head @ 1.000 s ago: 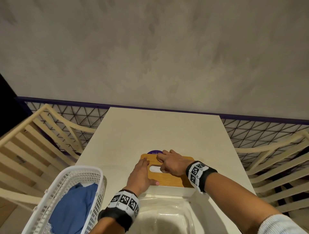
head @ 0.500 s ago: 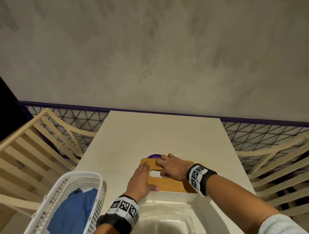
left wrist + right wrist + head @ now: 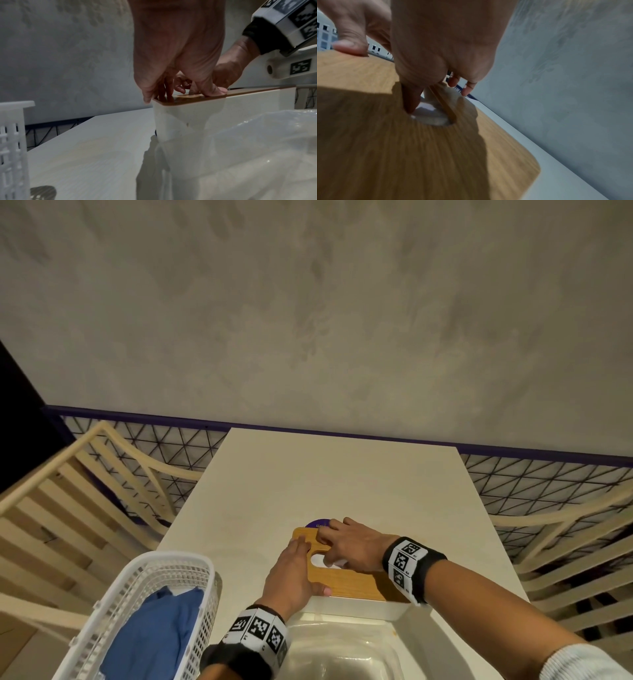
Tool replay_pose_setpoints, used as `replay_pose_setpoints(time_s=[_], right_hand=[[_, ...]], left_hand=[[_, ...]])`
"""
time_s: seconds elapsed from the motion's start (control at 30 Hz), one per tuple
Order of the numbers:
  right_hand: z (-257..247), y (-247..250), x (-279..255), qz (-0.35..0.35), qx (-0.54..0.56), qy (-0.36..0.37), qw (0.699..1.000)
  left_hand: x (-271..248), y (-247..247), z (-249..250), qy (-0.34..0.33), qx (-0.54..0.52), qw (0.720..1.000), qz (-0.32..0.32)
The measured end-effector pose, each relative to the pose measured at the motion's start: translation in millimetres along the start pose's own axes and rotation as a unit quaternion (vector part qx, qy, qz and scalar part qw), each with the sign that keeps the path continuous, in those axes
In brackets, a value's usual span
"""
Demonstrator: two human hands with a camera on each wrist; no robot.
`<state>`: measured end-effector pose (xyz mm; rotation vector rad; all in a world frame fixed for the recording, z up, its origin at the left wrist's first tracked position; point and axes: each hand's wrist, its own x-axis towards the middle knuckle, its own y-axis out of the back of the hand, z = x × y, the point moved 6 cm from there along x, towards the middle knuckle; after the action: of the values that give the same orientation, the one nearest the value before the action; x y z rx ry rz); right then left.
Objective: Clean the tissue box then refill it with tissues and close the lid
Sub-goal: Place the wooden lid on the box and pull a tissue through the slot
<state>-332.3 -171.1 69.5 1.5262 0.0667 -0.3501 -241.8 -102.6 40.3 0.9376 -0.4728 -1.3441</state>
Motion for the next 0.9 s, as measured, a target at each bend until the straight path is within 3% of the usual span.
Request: replay_pose_setpoints(time_s=[0.17,0.6,0.9], right_hand=[[1,-3,8,0.010,0.008,0.008,1.000],[13,-7,-6,0.067,0.157,-0.067,0.983],[29,-3,-2,-0.003,0.291,-0.143,0.946]], left_hand=[[0,0,-1,0.000,-0.008,1.000,0.003],[0,0,1,-0.001,0.009,1.000,-0.009],[-1,-1,1,0.003,0.023,1.000,-0.017]])
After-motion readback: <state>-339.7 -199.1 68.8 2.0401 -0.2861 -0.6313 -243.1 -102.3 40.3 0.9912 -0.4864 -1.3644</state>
